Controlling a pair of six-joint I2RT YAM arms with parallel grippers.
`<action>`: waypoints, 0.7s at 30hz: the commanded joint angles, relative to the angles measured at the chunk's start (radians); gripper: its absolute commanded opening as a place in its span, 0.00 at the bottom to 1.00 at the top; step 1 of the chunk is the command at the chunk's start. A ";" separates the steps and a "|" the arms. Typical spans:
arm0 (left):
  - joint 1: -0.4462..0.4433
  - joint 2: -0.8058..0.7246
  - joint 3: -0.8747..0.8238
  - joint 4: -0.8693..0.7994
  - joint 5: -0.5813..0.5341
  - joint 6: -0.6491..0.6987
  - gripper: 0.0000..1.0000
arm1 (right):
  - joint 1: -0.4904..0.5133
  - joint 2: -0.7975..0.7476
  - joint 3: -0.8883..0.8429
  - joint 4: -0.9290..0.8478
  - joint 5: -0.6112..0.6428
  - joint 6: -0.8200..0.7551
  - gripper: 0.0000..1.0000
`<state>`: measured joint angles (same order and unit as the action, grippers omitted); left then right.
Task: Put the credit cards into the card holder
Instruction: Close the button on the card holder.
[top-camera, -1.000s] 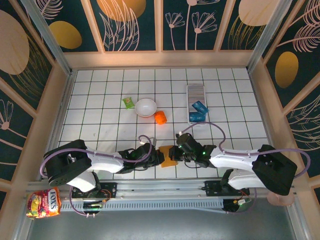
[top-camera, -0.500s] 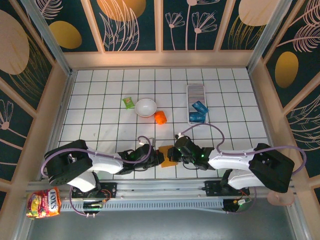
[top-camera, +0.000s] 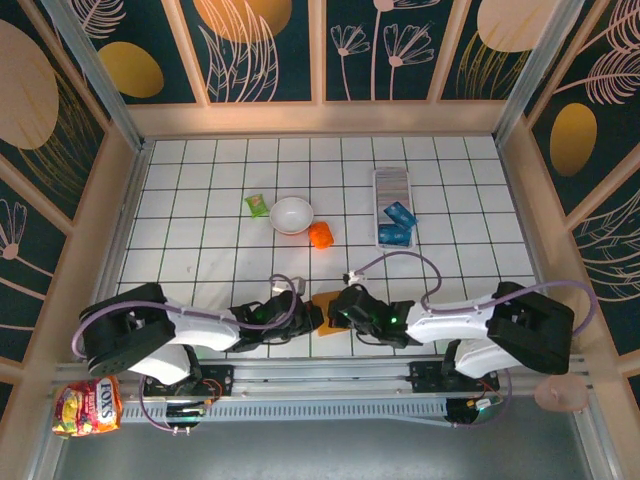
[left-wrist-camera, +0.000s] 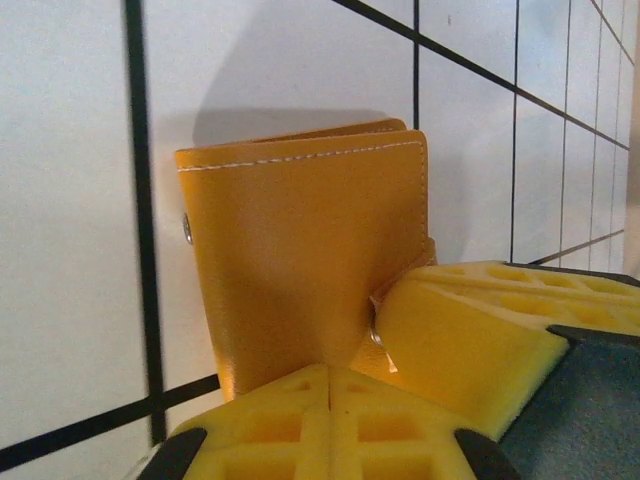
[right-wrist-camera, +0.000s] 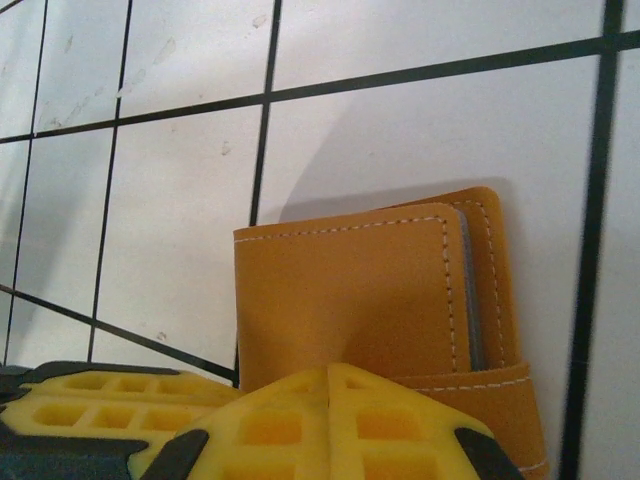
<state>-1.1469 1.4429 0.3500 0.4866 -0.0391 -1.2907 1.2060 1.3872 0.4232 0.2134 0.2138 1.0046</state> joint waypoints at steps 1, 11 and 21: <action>-0.009 -0.077 -0.016 -0.097 -0.067 -0.022 0.00 | 0.064 0.151 -0.066 -0.350 -0.047 0.075 0.00; -0.007 -0.355 -0.018 -0.392 -0.271 -0.026 0.00 | 0.126 0.281 0.004 -0.468 -0.022 0.134 0.00; 0.093 -0.685 -0.030 -0.765 -0.409 -0.021 0.00 | 0.183 0.457 0.102 -0.575 -0.032 0.137 0.00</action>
<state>-1.0855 0.7906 0.3332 -0.1318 -0.4015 -1.3216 1.3521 1.6070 0.6369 0.0849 0.4507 1.1069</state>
